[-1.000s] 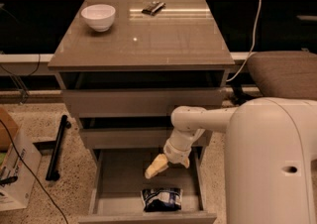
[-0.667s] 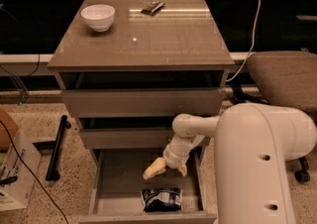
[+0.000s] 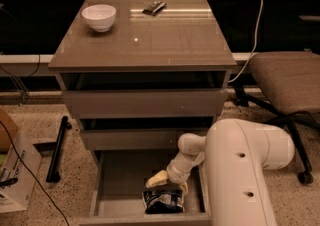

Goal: Pick blue chip bag from bottom drawer and place on counter

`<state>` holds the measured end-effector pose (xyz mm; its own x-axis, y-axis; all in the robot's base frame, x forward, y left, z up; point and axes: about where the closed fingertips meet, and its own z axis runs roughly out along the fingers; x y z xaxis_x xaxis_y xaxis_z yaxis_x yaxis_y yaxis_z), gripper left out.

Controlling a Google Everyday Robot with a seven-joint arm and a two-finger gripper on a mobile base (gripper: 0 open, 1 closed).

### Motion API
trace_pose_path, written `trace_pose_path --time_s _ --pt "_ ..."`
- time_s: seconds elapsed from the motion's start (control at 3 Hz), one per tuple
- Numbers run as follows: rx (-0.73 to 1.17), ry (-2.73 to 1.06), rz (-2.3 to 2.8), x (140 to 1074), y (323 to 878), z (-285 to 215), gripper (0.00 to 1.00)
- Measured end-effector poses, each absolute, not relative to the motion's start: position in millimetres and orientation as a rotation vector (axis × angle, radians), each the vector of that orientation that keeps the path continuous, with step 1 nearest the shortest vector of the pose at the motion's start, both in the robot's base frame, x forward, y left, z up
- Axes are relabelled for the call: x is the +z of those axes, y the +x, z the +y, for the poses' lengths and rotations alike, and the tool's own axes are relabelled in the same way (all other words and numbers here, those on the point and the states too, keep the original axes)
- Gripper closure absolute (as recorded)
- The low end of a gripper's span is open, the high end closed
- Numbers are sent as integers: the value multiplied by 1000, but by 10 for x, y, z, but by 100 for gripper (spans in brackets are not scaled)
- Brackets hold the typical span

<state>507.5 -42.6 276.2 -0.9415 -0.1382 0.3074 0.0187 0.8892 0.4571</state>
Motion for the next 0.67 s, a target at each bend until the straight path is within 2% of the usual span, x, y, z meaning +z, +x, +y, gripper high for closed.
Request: trace_pose_path --time_s 0.67 --pt "-660 -50 -2619 2017 4841 -502 0"
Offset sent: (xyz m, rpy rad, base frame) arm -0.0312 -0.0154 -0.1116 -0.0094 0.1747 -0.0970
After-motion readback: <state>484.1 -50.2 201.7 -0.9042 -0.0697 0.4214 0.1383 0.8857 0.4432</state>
